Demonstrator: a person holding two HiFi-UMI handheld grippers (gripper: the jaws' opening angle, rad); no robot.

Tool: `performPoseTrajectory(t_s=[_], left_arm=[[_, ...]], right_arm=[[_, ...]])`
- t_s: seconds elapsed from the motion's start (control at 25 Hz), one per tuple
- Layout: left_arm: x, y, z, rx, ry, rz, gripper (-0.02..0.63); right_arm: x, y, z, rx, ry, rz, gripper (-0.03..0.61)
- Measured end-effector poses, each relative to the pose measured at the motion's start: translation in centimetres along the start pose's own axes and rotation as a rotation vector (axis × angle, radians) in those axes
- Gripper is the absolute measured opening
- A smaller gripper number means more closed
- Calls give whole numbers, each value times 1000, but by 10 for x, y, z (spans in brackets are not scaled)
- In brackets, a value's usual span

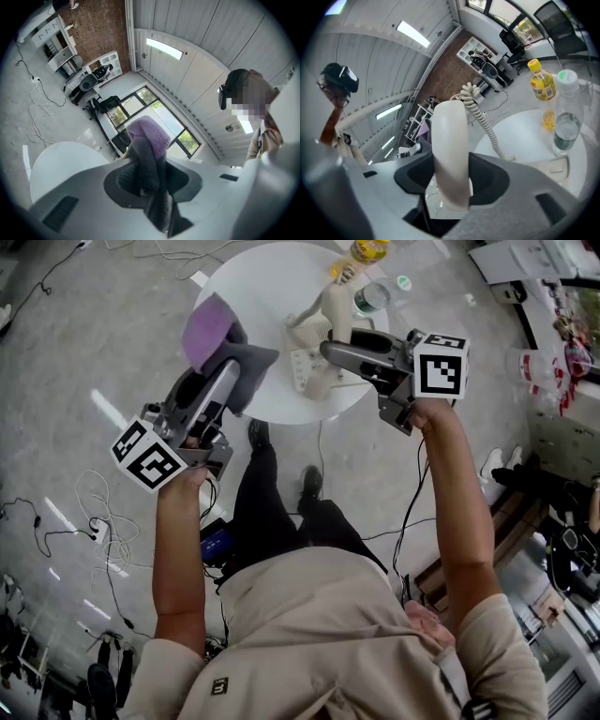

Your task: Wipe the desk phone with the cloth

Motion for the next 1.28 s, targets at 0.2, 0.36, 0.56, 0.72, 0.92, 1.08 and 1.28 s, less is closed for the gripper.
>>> performPoseTrajectory(t_s=[0.2,0.36,0.56,0.72,0.92,1.08,1.28], left_arm=[[4,6,2,-14,0,6,91],[3,6,9,-26,3,7,91],[5,11,15,-39,5,3,91],[5,12,19,-49,11,2,91],[8,15,25,-60,18,-4,91],[12,19,31,-70,22,-10,91],[14,23,35,-77,30,-20,91]], right_arm=[[-9,2,-7,105,139,120,207],[-15,-3,-18,207,291,256,207],[-13,-14,-27,311,444,416,207],[-11,-24,-35,398,587,560,207],[-4,-41,-45,477,753,741,207],[8,-57,-57,511,864,887,207],[21,-70,-74,546,996,1072,207]])
Point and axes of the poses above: the fingertips, and each gripper's own axes: y backward along the fingers, z to its left, x out of its underside, the point moved 10 cm from there along y, backward along the fingers, and after that the axes turned 1 degree about -z, right-handed, at the moved point
